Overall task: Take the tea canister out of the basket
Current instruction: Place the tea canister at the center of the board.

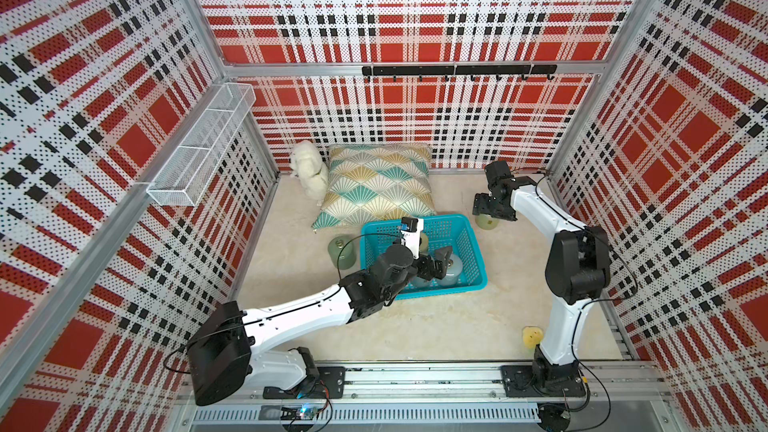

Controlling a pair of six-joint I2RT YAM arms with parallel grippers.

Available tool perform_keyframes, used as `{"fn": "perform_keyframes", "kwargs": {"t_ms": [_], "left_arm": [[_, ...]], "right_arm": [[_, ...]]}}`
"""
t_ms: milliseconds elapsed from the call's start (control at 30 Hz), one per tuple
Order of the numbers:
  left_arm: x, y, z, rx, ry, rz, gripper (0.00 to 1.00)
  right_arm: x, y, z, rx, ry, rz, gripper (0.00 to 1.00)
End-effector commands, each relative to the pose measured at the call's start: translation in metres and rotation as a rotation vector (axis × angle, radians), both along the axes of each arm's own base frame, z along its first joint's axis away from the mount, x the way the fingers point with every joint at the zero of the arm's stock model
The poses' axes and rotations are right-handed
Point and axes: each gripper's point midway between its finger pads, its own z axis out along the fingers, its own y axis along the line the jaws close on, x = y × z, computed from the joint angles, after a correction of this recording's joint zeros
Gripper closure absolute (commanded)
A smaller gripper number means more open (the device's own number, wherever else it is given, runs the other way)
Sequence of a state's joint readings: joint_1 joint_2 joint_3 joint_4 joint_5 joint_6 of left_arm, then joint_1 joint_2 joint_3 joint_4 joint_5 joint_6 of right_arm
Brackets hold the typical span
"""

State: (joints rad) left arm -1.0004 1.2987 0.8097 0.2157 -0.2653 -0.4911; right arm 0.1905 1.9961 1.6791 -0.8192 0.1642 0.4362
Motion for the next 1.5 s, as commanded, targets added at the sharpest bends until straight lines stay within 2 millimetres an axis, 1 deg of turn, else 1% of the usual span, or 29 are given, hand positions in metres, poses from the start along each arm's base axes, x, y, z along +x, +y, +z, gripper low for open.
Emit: {"fn": "perform_keyframes", "kwargs": {"t_ms": [0,133,233,433,633,767,867,1000,1167,1200,1233,1267,1467], "left_arm": [[-0.001,-0.002,0.015,-0.015,-0.029,-0.013,0.0],[0.0,-0.001,0.013,-0.007,-0.03,-0.006,0.0],[0.0,-0.003,0.012,-0.003,-0.029,-0.008,0.0],[0.006,0.0,0.009,0.01,-0.03,0.013,0.0],[0.011,0.005,0.004,0.012,-0.02,0.027,0.0],[0.013,0.005,0.003,0.01,-0.017,0.026,0.0],[0.015,0.006,0.002,0.011,-0.013,0.03,0.0],[0.016,0.009,0.0,0.011,-0.011,0.035,0.0],[0.017,0.01,-0.001,0.008,-0.009,0.034,0.0],[0.017,0.01,-0.001,0.007,-0.008,0.035,0.0],[0.016,0.01,-0.001,0.007,-0.007,0.034,0.0],[0.016,0.011,-0.001,0.008,-0.007,0.032,0.0],[0.017,0.015,0.003,0.0,-0.011,0.042,0.0]], "right_arm": [[0.024,-0.006,0.012,-0.014,-0.067,-0.017,0.25],[0.036,-0.008,-0.001,-0.019,-0.051,-0.023,0.25],[0.052,-0.004,0.0,-0.007,-0.067,-0.023,0.25],[0.08,0.008,0.001,0.028,-0.078,-0.005,0.25],[0.095,0.028,-0.007,0.035,-0.063,0.025,0.25],[0.099,0.037,-0.013,0.047,-0.059,0.028,0.25],[0.101,0.037,-0.017,0.044,-0.054,0.021,0.25],[0.099,0.035,-0.031,0.027,-0.023,0.02,0.23],[0.098,0.033,-0.041,0.013,-0.006,0.022,0.18],[0.098,0.033,-0.04,0.012,-0.01,0.02,0.16],[0.099,0.034,-0.038,0.016,-0.015,0.025,0.06],[0.099,0.035,-0.036,0.02,-0.02,0.03,0.0],[0.1,0.036,-0.012,0.037,-0.082,0.034,0.0]]}}
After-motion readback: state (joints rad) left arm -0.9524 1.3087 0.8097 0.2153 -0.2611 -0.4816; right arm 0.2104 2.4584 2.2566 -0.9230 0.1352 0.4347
